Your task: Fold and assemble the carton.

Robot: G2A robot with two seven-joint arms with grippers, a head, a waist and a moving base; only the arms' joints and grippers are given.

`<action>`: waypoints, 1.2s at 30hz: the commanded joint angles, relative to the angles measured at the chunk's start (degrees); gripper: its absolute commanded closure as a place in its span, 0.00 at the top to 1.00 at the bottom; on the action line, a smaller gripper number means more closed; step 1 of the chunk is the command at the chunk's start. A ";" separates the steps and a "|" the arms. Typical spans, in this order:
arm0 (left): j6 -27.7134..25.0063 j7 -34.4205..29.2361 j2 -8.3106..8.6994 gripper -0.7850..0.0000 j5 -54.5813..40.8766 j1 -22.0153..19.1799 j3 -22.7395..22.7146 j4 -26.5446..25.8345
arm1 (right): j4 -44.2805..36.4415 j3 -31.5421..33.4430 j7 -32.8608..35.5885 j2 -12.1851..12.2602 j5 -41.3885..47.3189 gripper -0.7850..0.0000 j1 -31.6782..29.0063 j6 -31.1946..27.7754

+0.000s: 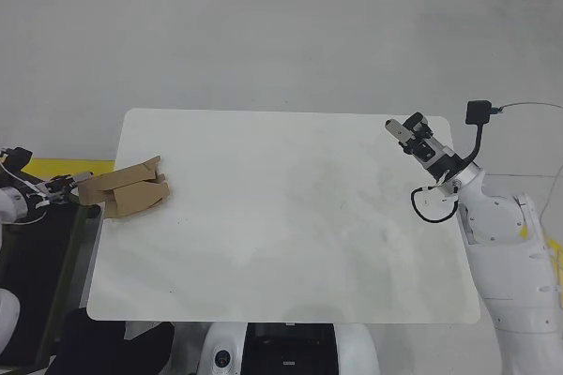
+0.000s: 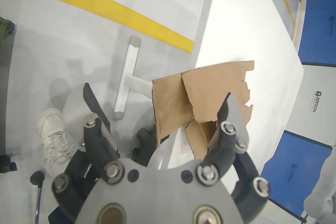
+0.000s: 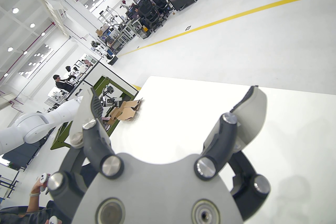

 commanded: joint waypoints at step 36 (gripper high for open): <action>-6.14 -9.04 0.46 0.00 -11.19 -1.67 -7.93 0.46 | 0.00 0.00 0.00 0.00 0.00 1.00 0.00 0.00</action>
